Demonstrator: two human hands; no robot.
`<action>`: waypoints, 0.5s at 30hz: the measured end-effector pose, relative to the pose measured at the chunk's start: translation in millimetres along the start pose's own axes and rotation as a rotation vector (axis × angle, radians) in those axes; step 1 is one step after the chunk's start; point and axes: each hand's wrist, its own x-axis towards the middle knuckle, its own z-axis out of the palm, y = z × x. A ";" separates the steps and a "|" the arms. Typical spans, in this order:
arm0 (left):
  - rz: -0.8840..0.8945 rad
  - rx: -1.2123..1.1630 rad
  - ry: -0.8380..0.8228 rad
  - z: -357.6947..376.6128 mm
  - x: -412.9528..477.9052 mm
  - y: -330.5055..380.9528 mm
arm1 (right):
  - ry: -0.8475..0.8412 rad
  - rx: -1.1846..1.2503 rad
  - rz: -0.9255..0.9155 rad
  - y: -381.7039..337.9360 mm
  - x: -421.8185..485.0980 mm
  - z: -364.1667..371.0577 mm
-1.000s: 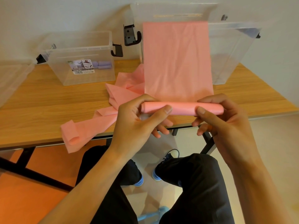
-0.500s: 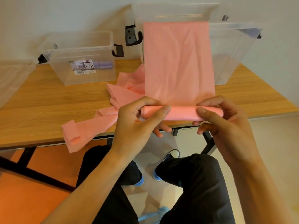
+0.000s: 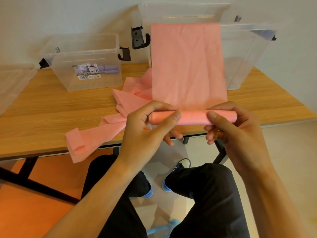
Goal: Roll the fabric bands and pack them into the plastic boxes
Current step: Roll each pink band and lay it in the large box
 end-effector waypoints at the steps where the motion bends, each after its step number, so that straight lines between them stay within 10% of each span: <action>1: 0.005 -0.001 -0.017 -0.2 -0.8 0.7 | 0.013 0.003 0.000 0.1 0.2 0.6; 15: -0.057 -0.012 -0.019 1.1 0.8 2.9 | 0.023 -0.017 -0.008 -1.2 0.5 1.7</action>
